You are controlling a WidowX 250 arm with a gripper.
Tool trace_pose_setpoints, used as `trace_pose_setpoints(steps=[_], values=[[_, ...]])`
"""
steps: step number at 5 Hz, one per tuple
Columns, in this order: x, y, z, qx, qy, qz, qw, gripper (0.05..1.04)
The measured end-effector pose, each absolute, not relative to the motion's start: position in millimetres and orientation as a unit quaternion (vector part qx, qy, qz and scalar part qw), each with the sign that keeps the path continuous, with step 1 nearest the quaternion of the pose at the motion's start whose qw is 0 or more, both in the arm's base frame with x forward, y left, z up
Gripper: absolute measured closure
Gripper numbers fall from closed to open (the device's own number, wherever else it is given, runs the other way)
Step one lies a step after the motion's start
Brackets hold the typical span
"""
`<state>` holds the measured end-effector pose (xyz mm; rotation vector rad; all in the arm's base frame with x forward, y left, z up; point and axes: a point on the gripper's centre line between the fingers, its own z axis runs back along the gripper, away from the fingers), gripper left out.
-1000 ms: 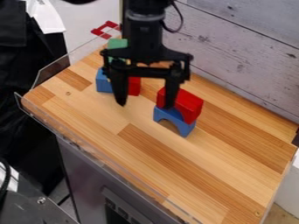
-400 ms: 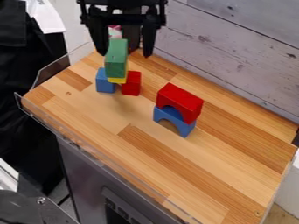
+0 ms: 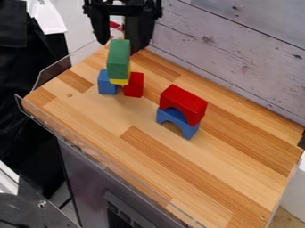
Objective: Put the green rectangular block on top of the red arch
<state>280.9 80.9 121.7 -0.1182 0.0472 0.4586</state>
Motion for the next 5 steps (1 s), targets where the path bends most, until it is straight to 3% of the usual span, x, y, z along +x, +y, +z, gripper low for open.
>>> trace_pose_setpoints(steps=[5], values=[[288, 97, 89, -0.086, 0.049, 0.248, 0.964, 0.083]])
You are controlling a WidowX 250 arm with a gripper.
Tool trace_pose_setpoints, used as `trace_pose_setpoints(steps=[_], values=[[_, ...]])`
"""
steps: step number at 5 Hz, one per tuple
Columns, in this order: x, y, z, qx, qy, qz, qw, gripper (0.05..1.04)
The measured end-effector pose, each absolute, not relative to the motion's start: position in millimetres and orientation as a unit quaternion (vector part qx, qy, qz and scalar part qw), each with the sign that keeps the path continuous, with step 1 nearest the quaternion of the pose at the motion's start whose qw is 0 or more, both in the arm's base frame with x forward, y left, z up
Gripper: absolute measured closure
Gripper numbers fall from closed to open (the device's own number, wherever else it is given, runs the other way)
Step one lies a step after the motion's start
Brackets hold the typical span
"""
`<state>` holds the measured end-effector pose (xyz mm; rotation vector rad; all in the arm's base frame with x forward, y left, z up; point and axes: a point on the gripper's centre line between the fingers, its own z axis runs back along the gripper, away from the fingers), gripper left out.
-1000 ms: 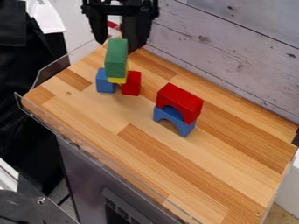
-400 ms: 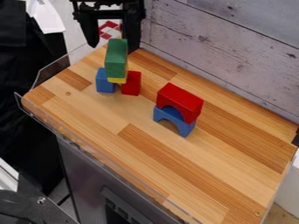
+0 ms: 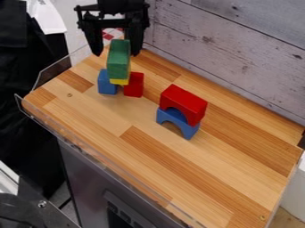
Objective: Put the green rectangular block on top of the red arch
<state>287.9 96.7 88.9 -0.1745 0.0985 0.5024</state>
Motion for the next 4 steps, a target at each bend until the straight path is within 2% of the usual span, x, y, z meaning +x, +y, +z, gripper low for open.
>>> trace_pose_setpoints(steps=[2, 3, 4], values=[[285, 98, 70, -0.080, 0.081, 0.260, 0.959, 0.121], [287, 98, 69, -0.079, 0.079, 0.267, 0.957, 0.398], [287, 97, 69, -0.079, 0.079, 0.273, 0.956, 0.495]])
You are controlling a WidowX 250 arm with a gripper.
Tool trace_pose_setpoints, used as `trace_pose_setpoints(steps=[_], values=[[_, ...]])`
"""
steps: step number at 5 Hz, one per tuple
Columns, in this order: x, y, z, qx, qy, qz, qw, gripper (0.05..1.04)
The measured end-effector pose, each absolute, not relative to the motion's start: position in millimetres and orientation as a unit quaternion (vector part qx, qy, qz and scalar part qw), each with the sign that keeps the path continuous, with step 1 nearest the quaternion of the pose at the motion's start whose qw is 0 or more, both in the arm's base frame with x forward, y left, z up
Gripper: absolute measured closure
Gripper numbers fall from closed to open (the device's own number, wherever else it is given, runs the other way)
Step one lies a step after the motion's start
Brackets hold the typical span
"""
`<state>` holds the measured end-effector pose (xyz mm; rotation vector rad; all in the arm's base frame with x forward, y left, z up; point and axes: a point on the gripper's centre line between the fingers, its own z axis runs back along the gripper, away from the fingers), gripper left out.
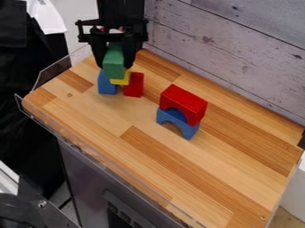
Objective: Put the green rectangular block on top of the red arch
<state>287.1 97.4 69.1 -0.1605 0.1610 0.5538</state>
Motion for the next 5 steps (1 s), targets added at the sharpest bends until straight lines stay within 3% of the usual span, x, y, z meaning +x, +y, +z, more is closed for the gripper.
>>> trace_pose_setpoints(steps=[2, 3, 4, 5], values=[[290, 84, 85, -0.079, 0.074, 0.275, 0.955, 0.495], [272, 50, 126, -0.056, 0.015, 0.328, 0.943, 0.495], [253, 6, 147, -0.049, -0.012, 0.384, 0.922, 0.496], [250, -31, 137, -0.064, -0.006, 0.433, 0.899, 0.496]])
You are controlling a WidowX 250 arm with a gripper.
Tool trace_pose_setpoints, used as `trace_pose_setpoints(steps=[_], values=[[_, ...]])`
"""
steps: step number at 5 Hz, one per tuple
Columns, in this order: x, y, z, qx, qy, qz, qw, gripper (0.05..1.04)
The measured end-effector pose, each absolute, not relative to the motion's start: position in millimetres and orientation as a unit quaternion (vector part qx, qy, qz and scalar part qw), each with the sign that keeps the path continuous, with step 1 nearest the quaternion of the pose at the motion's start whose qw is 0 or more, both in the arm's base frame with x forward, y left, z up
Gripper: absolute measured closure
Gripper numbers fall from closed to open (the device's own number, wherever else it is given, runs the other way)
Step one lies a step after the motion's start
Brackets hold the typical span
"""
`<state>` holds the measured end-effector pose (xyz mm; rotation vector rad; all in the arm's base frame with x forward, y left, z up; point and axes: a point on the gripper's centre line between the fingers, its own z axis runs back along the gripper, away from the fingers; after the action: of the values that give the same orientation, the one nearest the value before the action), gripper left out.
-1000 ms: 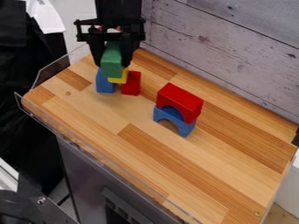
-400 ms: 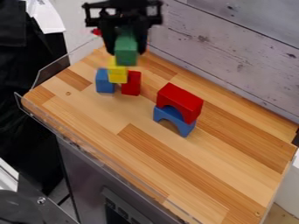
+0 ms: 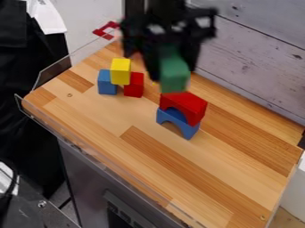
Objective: Put the green rectangular block on top of the red arch
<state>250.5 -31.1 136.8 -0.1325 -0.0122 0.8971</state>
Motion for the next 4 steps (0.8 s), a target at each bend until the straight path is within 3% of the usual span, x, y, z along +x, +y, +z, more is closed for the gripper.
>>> trace_pose_setpoints(steps=[1, 2, 4], values=[[262, -50, 111, -0.086, 0.029, 0.458, 0.884, 0.496], [270, -53, 100, -0.094, 0.034, 0.497, 0.862, 0.496], [281, -40, 97, -0.081, 0.005, 0.561, 0.823, 0.496]])
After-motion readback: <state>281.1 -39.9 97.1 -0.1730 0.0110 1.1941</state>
